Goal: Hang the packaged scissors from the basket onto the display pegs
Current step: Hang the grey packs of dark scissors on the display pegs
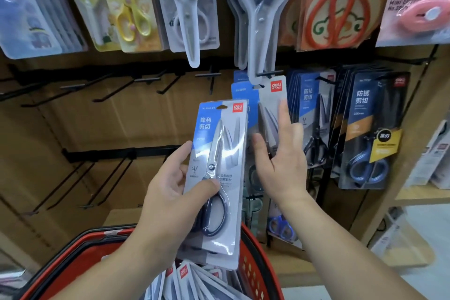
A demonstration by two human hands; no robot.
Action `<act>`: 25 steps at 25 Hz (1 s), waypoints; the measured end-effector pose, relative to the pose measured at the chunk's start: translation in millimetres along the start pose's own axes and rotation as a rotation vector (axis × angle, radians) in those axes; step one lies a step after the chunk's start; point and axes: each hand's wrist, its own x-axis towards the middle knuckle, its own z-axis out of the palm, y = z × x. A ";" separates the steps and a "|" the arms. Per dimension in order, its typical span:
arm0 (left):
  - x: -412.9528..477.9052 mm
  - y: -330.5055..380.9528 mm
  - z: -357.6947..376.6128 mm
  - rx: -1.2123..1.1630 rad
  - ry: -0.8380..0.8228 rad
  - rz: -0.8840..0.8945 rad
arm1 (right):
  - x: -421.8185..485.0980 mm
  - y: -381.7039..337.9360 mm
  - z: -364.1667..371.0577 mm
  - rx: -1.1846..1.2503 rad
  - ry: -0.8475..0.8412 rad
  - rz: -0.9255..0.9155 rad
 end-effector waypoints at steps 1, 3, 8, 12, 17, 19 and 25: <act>0.5 -0.6 -2.5 0.001 -0.003 0.003 | 1.4 -1.5 -0.2 0.003 -0.001 0.002; 0.2 -1.5 -4.9 -0.009 0.014 0.015 | 3.9 -3.6 -3.9 0.019 0.000 0.055; -1.3 -0.9 -9.7 -0.024 0.041 0.001 | 9.0 -5.3 -13.7 0.011 0.001 0.110; 0.0 0.8 -15.9 -0.011 0.062 0.007 | 5.4 -9.0 -6.8 0.025 -0.044 0.154; 0.6 -3.0 -18.3 -0.005 0.066 -0.001 | 21.7 -12.5 -5.7 0.038 -0.139 0.265; 3.4 -6.9 -17.9 0.008 0.074 0.005 | 37.8 -19.2 -7.9 0.057 -0.225 0.327; 17.3 -9.0 1.6 0.046 0.087 0.063 | 57.1 -50.8 -28.6 0.444 -0.156 0.365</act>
